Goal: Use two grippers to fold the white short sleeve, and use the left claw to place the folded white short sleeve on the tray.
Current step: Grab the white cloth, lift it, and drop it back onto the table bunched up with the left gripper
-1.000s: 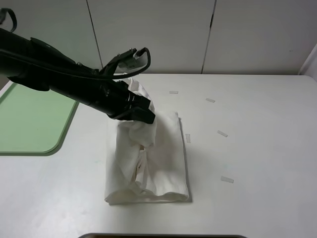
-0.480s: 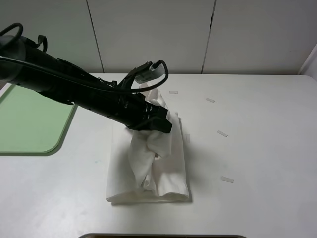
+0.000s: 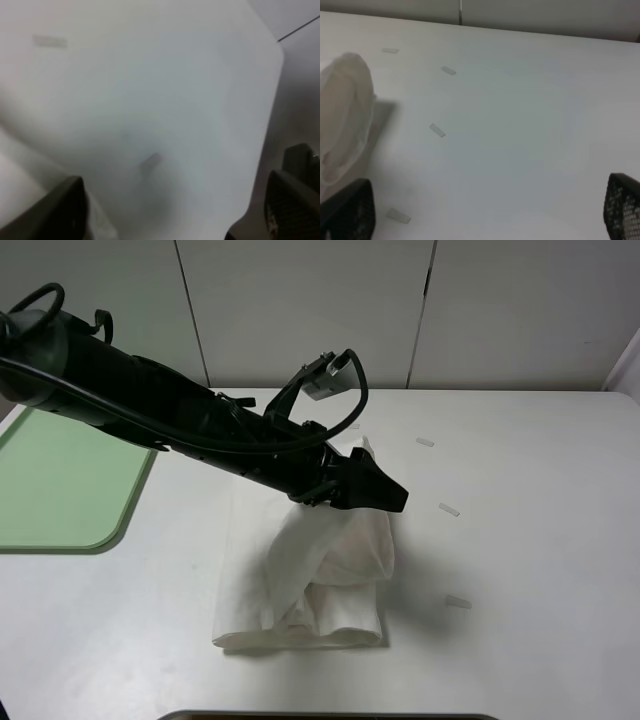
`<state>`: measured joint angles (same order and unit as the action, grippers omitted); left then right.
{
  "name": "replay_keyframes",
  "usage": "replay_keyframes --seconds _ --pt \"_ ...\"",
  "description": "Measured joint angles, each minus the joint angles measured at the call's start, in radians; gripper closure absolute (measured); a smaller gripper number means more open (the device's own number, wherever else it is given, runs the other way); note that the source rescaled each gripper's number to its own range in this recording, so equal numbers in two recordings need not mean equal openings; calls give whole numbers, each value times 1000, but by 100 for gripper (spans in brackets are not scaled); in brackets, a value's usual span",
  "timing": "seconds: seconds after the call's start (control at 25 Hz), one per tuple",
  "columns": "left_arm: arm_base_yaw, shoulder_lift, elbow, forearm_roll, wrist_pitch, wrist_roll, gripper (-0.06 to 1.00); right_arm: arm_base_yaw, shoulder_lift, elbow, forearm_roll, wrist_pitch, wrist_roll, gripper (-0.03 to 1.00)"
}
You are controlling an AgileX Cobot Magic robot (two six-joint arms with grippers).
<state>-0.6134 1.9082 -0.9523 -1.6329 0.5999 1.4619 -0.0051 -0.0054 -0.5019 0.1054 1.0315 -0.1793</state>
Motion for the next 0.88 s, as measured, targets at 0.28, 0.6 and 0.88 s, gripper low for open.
replay_keyframes --seconds 0.28,0.6,0.88 --pt "-18 1 -35 -14 56 8 23 0 0 0 0 0 0 -3" --pt "-18 1 -42 -16 172 12 28 0 0 0 0 -1 0 -3" --pt "-18 0 -42 -23 132 19 28 0 0 0 0 -1 0 -3"
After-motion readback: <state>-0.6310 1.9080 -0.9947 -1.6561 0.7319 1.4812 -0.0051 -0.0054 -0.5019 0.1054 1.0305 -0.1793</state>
